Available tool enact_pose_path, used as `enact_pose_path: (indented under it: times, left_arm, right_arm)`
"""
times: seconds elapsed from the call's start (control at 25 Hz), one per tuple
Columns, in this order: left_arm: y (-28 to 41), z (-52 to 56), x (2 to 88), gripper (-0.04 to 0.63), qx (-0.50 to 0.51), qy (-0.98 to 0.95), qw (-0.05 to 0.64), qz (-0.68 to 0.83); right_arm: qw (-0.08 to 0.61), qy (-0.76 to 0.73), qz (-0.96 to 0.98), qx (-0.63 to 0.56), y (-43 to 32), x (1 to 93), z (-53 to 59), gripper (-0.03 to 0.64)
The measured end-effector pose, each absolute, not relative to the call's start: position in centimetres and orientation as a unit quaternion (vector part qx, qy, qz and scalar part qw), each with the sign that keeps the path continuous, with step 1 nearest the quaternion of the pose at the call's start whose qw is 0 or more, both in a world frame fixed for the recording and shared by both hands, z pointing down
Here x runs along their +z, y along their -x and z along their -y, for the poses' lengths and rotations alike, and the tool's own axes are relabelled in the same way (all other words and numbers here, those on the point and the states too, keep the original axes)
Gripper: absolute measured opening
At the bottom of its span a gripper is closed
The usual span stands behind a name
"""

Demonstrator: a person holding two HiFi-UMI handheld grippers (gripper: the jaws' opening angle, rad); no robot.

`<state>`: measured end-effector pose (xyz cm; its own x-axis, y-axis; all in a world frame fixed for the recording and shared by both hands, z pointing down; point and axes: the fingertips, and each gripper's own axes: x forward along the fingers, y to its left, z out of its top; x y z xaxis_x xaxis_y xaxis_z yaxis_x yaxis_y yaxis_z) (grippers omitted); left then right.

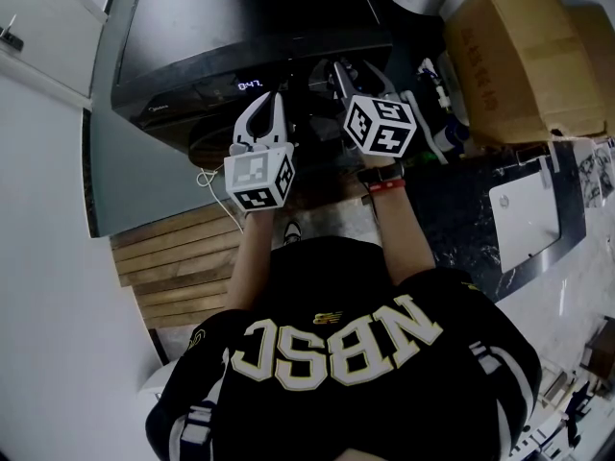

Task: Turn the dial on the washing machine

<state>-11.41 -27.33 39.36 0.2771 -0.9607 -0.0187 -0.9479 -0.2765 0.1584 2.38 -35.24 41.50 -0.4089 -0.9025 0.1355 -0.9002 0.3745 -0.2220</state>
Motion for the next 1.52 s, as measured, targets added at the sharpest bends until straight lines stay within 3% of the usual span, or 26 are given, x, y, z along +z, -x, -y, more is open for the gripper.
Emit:
enact_pose_path:
  times: [0.8,0.96,1.52]
  left_arm:
    - [10.8,27.5,39.5,0.014,-0.051,-0.802,0.058,0.593]
    - [10.6,27.7,39.5,0.014,-0.050,-0.803,0.059,0.591]
    - [10.3,28.0,39.7,0.014,-0.050,-0.804,0.060,0.589]
  right_arm:
    - [0.133,0.525,-0.795,-0.273,-3.9,42.5,35.7,0.189]
    - [0.124,0.535,-0.797,-0.250,-4.2,41.7,35.7,0.158]
    - [0.114,0.525,-0.806,-0.246,-3.8,41.9,35.7,0.158]
